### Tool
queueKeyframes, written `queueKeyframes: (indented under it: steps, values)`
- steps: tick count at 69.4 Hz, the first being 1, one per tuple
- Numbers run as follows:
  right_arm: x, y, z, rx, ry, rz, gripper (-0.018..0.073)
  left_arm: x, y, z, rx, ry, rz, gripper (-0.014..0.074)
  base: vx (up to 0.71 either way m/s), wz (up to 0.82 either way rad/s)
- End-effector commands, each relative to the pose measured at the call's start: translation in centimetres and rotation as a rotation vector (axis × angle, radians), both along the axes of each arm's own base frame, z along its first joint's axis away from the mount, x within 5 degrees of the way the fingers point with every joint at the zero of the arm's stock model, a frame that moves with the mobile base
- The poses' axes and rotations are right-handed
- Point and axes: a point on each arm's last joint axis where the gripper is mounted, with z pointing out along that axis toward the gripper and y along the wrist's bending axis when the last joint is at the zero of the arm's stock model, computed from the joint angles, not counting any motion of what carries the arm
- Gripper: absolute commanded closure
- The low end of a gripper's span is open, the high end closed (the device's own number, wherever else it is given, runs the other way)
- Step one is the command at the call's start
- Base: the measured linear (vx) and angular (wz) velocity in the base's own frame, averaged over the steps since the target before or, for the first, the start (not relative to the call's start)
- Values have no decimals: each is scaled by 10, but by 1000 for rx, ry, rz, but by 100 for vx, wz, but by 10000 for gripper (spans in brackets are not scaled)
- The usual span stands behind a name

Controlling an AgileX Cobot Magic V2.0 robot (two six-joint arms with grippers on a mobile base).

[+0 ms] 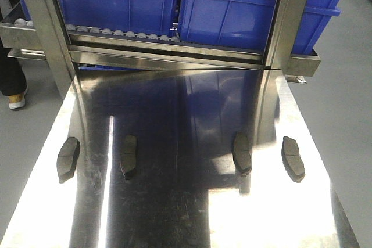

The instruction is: Move and align brake pads A on conveyor

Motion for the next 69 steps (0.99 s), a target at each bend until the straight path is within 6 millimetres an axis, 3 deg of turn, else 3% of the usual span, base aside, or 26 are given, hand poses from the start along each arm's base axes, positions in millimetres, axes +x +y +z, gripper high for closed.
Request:
queueKeyframes:
  steps: [1,69]
  values:
    - [0,0,7,-10,-84,0,568,1,0,0,-11,-64,3,603,0,0]
    - [0,0,7,-10,-83,-1,568,1,0,0,-8,-70,3,603,0,0]
